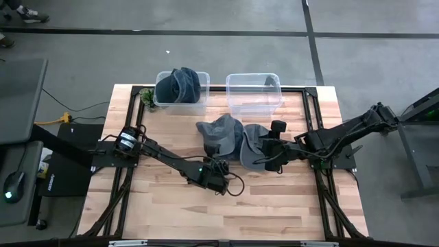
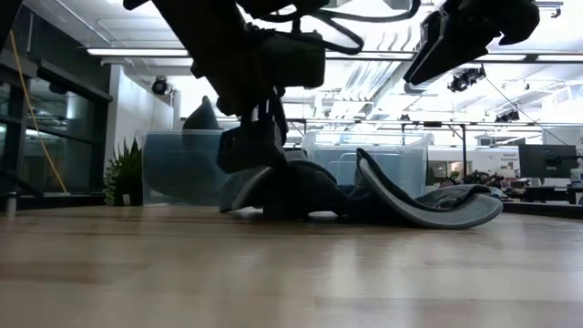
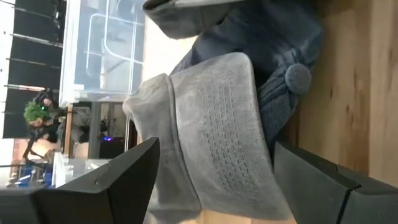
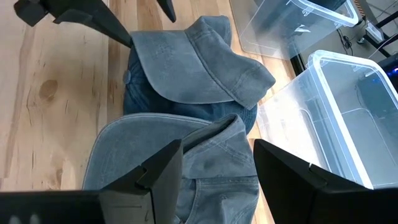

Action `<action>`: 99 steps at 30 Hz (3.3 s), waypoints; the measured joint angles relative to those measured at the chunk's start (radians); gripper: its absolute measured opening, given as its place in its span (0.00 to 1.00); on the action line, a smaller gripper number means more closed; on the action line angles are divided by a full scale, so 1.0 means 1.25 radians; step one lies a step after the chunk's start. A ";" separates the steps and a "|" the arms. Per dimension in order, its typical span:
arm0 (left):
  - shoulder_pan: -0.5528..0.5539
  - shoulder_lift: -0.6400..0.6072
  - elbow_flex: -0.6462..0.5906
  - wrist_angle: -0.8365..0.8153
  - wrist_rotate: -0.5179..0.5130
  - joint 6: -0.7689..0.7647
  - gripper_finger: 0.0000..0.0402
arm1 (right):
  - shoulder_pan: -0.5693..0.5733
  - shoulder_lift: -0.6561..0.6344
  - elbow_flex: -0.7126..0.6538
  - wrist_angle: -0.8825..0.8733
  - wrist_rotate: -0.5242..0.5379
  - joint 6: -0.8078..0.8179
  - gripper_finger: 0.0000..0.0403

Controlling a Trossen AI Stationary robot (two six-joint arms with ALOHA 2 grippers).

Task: Pick & Place hat
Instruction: Put the left top gray cap into the right transparent bin

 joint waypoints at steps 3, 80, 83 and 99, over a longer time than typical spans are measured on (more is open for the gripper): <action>0.000 0.000 0.000 -0.043 0.002 -0.031 0.75 | 0.000 0.000 0.000 0.000 0.000 0.001 0.48; 0.078 -0.001 -0.007 -0.049 0.024 -0.152 0.02 | 0.000 0.000 0.000 0.000 0.002 -0.003 0.48; 0.071 -0.001 0.032 -0.108 0.035 -0.155 0.01 | 0.000 0.000 0.000 0.000 0.002 -0.001 0.48; 0.042 0.001 0.224 -0.401 -0.013 -0.183 0.01 | 0.000 0.000 0.000 0.000 -0.015 0.000 0.48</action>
